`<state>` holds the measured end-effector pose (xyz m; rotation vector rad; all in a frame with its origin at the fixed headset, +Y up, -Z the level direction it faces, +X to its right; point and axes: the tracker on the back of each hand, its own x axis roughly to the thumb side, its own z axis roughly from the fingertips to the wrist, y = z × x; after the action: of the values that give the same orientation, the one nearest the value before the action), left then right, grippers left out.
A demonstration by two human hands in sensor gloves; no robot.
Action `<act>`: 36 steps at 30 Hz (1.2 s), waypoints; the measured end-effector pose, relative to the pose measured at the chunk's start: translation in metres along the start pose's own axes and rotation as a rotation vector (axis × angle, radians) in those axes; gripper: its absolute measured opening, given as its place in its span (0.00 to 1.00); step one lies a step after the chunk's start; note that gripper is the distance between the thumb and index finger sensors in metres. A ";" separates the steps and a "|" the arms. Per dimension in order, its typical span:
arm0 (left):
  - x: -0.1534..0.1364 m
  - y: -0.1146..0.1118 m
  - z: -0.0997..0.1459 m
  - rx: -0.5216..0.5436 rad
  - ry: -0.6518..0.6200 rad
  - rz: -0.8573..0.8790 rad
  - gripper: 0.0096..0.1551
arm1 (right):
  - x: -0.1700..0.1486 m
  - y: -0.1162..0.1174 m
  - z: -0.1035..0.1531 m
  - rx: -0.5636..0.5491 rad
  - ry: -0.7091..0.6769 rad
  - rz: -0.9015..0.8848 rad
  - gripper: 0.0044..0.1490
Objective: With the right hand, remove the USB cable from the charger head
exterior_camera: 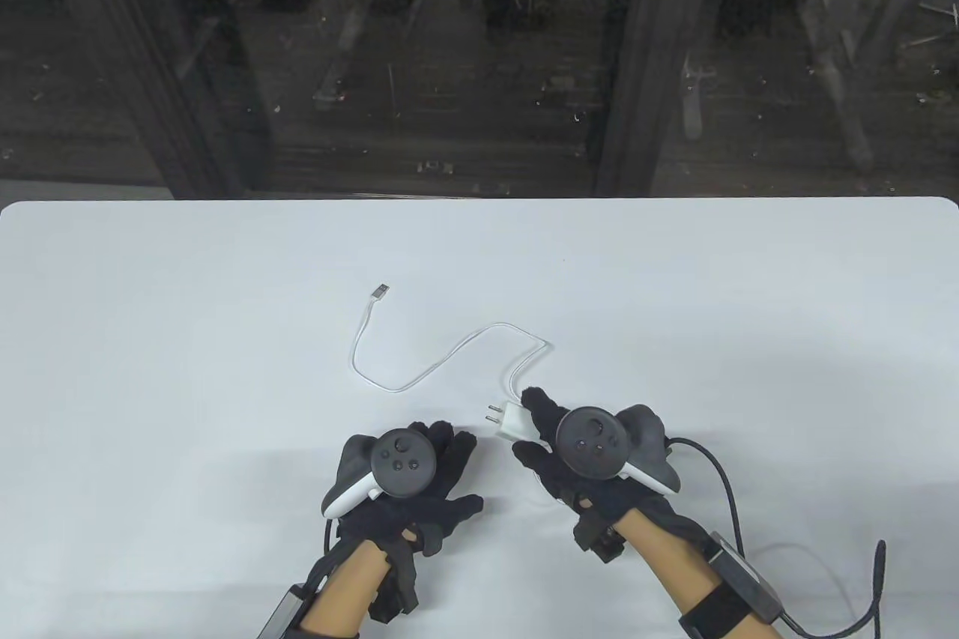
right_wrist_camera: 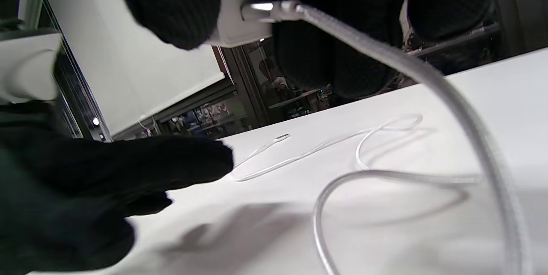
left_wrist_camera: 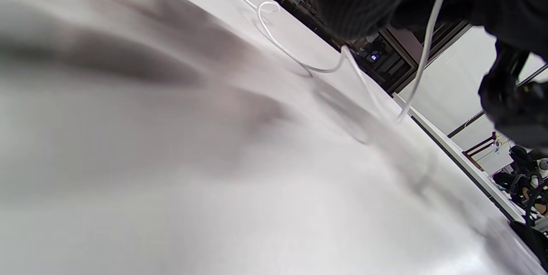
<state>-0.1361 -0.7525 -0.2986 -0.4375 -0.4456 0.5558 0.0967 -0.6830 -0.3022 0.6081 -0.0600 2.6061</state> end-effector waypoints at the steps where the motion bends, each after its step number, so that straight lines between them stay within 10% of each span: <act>1: 0.000 0.000 0.000 0.002 0.001 0.002 0.48 | -0.002 0.005 0.005 -0.008 -0.003 -0.022 0.46; 6: -0.002 -0.006 -0.003 -0.013 0.001 0.018 0.48 | -0.021 0.043 0.023 -0.020 0.016 -0.104 0.47; 36: 0.000 -0.017 -0.011 0.191 -0.306 0.647 0.41 | -0.025 0.054 0.025 0.104 -0.104 -0.338 0.46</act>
<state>-0.1238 -0.7684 -0.2988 -0.3075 -0.5372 1.2929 0.1023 -0.7454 -0.2874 0.7223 0.1358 2.2605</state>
